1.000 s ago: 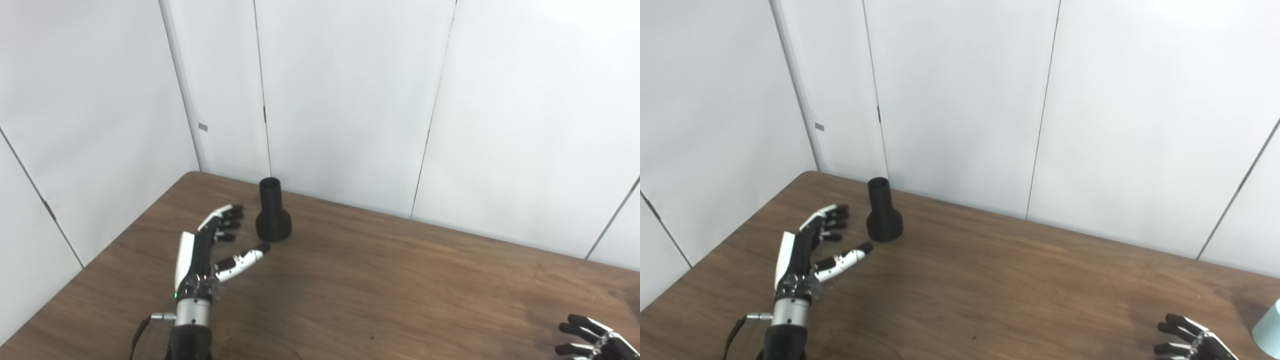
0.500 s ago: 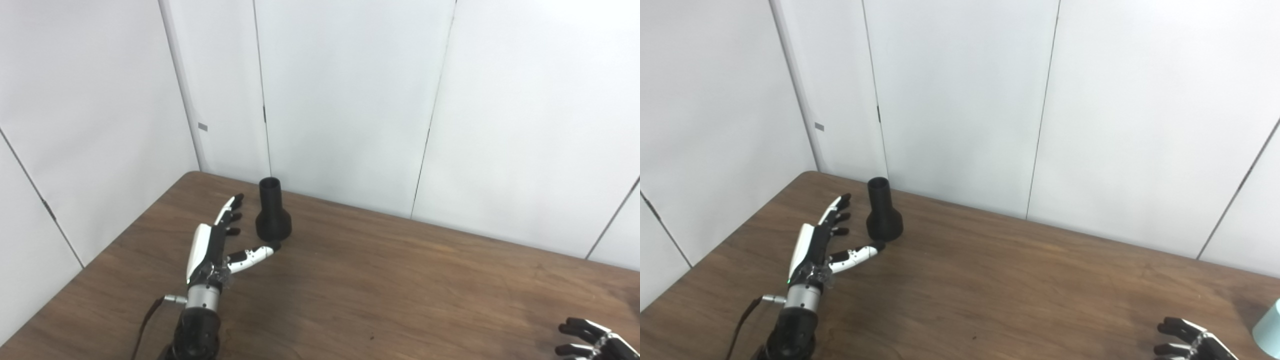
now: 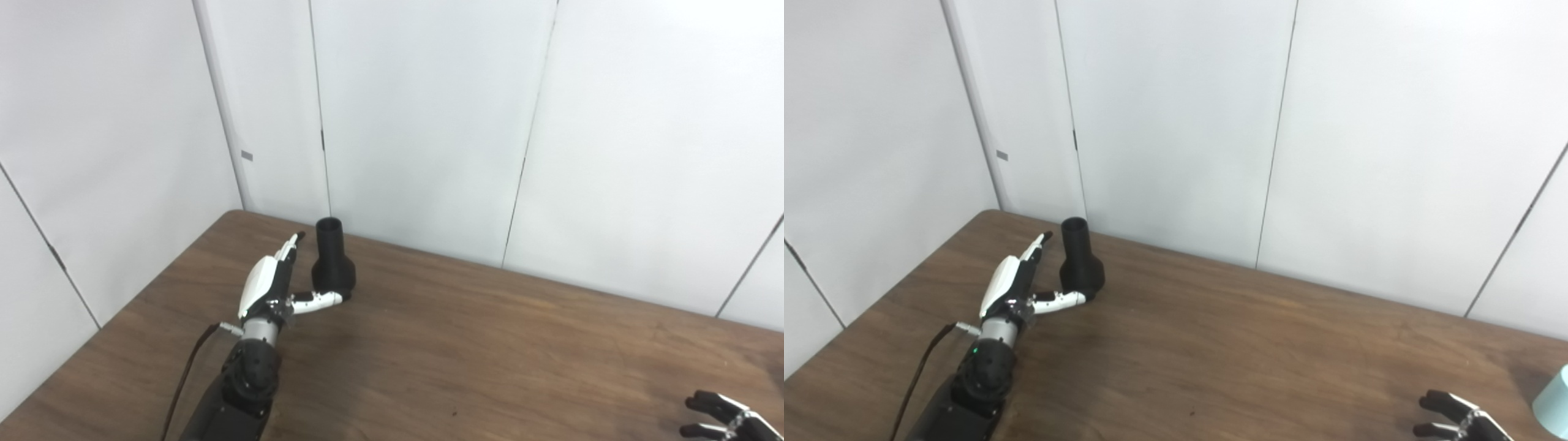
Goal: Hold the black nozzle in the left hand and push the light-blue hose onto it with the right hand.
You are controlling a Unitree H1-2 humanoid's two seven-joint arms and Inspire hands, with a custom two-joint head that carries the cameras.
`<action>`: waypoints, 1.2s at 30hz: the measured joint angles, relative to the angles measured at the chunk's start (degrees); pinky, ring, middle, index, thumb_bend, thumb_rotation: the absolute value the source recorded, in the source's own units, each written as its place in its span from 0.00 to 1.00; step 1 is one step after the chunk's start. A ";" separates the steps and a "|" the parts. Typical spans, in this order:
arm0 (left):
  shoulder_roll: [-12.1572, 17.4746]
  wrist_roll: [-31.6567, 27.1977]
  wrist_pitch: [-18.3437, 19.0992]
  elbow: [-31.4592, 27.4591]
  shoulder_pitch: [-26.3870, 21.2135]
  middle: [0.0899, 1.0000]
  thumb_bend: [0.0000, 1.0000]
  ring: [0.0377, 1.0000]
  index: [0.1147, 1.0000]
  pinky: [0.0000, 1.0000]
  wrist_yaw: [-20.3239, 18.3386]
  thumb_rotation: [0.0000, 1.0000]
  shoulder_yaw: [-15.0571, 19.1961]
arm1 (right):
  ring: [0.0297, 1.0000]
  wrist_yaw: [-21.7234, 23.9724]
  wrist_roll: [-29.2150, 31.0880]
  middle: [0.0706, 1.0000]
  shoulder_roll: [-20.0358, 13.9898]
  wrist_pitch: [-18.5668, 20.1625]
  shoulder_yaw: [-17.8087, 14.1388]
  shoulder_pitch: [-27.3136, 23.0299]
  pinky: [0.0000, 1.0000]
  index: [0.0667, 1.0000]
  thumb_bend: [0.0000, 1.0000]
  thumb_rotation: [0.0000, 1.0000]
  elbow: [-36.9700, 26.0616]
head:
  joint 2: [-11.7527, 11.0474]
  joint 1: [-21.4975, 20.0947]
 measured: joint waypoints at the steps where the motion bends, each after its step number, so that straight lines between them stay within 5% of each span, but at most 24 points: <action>1: 0.19 0.00 -0.04 0.94 -0.38 1.00 0.94 1.00 1.00 0.82 0.14 0.28 -0.07 | 0.56 0.02 -0.01 0.69 0.01 0.08 0.09 0.10 0.40 0.67 1.00 0.37 -0.20 | 0.00 0.00; 11: 1.52 1.89 -0.33 6.75 -3.47 1.00 0.97 1.00 1.00 0.99 3.75 0.31 -2.54 | 0.58 0.17 -0.41 0.73 -0.01 0.90 0.19 0.80 0.42 0.70 1.00 0.34 -1.44 | 0.18 0.09; 20: 2.46 2.22 -1.85 10.40 -4.26 1.00 0.99 1.00 1.00 0.92 4.55 0.35 -4.44 | 0.56 0.18 -0.55 0.70 0.00 1.33 -0.10 1.33 0.40 0.69 1.00 0.38 -2.55 | 0.97 -0.44; 36: 2.65 1.24 -3.02 14.33 -6.47 1.00 1.00 1.00 0.99 0.98 3.82 0.35 -6.77 | 0.53 0.01 -0.60 0.66 0.03 4.35 -1.04 2.07 0.38 0.65 1.00 0.40 -5.53 | 1.41 -1.14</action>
